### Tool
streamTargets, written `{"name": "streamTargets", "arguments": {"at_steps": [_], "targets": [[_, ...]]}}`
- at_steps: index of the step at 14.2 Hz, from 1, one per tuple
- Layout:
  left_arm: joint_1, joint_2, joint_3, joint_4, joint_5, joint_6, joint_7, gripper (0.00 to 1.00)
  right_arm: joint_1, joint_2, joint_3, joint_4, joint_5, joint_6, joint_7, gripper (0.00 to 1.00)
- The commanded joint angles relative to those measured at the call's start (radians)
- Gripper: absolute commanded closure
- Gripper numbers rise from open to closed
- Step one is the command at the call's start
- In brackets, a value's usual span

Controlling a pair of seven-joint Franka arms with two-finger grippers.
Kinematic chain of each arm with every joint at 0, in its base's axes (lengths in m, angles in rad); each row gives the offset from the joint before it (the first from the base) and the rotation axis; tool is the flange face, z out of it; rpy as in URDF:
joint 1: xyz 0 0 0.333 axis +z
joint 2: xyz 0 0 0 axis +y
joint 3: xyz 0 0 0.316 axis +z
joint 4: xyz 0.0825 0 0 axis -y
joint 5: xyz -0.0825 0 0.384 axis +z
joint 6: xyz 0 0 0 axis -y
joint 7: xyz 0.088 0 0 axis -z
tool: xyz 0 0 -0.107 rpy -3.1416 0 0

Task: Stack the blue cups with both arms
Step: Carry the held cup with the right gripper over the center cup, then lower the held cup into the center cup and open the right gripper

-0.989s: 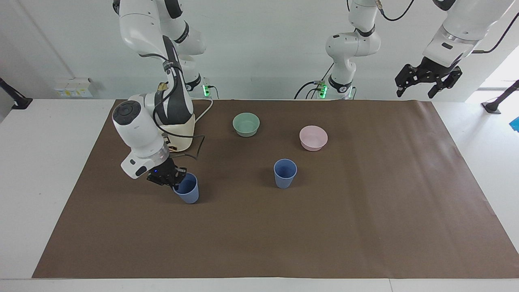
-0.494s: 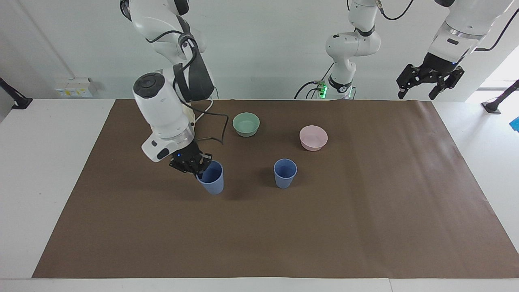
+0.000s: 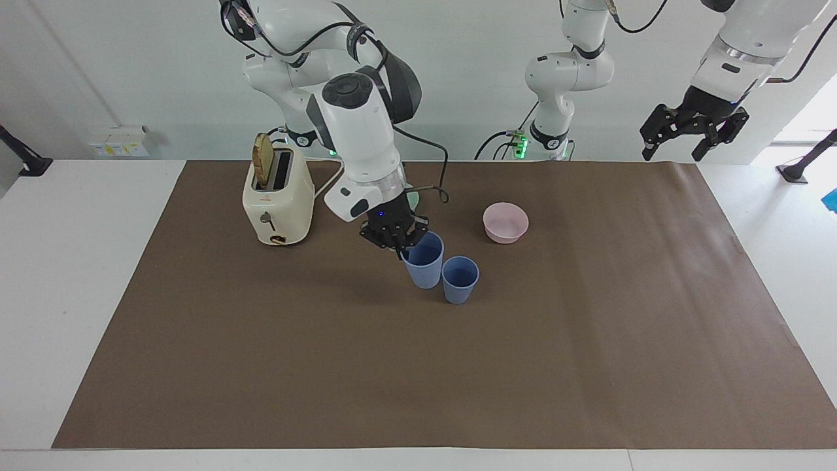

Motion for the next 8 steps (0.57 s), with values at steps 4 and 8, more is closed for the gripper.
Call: {"name": "streamTargets", "arguments": {"at_steps": [4, 8], "targets": [[0.011, -0.015, -0.006, -0.019, -0.011, 0.011, -0.008, 0.0, 0.022, 0.036, 0.032, 0.068, 0.047, -0.002, 0.021, 1.0], [0.011, -0.015, -0.004, -0.019, -0.011, 0.011, -0.008, 0.0, 0.019, 0.036, 0.034, 0.056, 0.062, -0.006, 0.006, 1.0]]}}
